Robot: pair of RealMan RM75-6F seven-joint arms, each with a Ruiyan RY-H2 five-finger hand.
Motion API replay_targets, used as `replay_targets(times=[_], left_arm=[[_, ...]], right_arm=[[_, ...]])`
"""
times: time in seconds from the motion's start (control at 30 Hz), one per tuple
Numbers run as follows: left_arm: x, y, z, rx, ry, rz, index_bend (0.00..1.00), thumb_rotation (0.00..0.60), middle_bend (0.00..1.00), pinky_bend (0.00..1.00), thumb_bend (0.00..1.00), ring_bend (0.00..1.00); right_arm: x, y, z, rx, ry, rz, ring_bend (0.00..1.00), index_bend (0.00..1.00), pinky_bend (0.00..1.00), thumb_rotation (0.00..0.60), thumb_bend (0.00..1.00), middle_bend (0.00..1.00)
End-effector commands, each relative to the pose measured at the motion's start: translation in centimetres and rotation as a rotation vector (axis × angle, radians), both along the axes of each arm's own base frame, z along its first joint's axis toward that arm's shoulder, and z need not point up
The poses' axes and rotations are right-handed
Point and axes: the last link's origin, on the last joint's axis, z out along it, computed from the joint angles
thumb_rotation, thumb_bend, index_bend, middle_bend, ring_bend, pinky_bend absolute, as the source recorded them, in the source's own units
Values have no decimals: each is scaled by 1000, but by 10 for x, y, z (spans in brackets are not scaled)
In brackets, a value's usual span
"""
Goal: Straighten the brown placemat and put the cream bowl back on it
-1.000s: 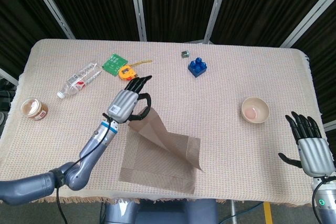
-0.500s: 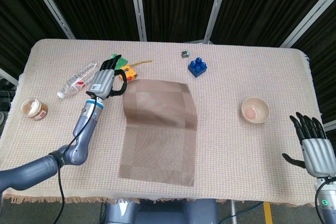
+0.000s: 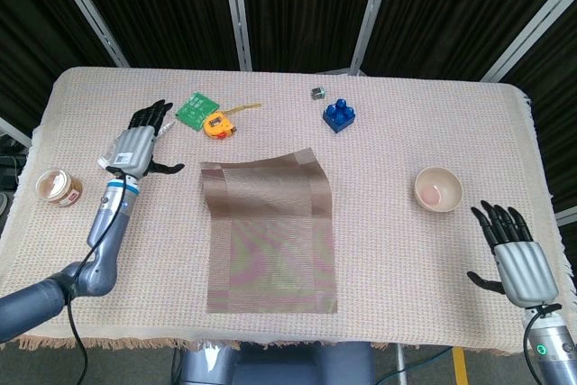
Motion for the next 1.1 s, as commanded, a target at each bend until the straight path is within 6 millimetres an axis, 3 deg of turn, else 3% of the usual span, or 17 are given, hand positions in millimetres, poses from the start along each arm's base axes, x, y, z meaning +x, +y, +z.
replay_targets(times=[0.03,0.37,0.57,0.77,1.1], left_arm=[[-25,-38,33,60,48,10,0,600,0,0,61,0],[-60,-144,86,111,114,70,0,600,0,0,60,0],[-69,-178,96,148,135,76,0,600,0,0,61,0],[-76,-193,97,150,148,79,0,600,0,0,62,0],[-83,-192,94,134,141,74,0,600,0,0,63,0]], right_arm=[[11,-1,-15,125,31,58,0,43,0,600,0,0],[60,0,-67,499,71,266,0,193,0,600,0,0],[86,-6,-100,601,129,373,0,263,0,600,29,0],[99,-6,-132,680,175,404,0,314,0,600,53,0],[116,-12,-166,682,197,443,0,326,0,600,94,0]])
